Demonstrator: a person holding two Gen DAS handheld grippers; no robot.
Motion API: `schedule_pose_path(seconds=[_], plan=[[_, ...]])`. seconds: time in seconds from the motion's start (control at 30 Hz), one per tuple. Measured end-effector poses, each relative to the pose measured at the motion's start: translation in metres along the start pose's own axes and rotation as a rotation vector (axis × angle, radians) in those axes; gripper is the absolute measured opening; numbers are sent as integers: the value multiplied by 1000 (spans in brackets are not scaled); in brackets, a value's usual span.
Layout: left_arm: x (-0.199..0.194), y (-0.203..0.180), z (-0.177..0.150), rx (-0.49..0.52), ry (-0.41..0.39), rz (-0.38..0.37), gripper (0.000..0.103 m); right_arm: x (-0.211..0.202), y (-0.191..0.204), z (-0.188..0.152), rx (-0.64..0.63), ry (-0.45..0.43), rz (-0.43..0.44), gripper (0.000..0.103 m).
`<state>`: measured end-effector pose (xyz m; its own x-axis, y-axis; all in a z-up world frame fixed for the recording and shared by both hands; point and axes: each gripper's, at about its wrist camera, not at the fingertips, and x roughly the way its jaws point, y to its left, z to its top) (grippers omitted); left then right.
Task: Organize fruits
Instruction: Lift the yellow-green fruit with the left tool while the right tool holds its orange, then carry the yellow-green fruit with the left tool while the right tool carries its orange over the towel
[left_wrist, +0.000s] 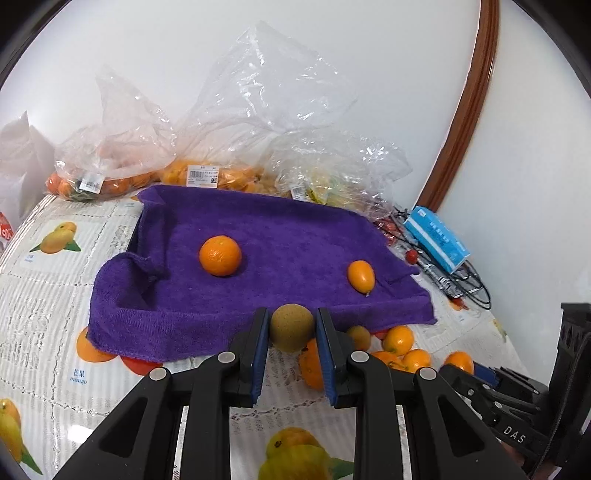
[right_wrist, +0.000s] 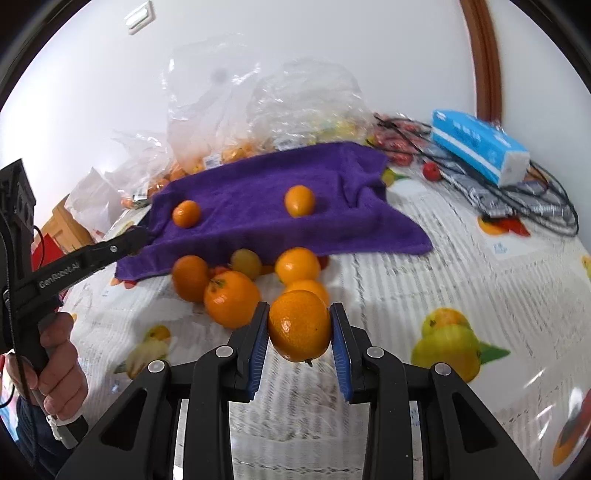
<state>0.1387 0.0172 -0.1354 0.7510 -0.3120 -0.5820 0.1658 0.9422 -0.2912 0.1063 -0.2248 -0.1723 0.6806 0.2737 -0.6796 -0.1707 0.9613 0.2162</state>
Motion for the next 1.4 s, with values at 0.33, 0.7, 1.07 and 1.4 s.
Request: schedule_pose_path(seconds=[0.33,0.7,1.07,1.4], plan=[[-20,-1,35,22,-84,74,24,-10,28,56,-43,-94,61,33],[-3,10,74,20,-129,147,24,14,44,116,-70,-144,74,32],[37,42,63,-60,-104,180,24,58,34,129,-49,-143,72,33],[46,72,57,-187,-77,139,24,76,-5,118,28,-110,-9,33]])
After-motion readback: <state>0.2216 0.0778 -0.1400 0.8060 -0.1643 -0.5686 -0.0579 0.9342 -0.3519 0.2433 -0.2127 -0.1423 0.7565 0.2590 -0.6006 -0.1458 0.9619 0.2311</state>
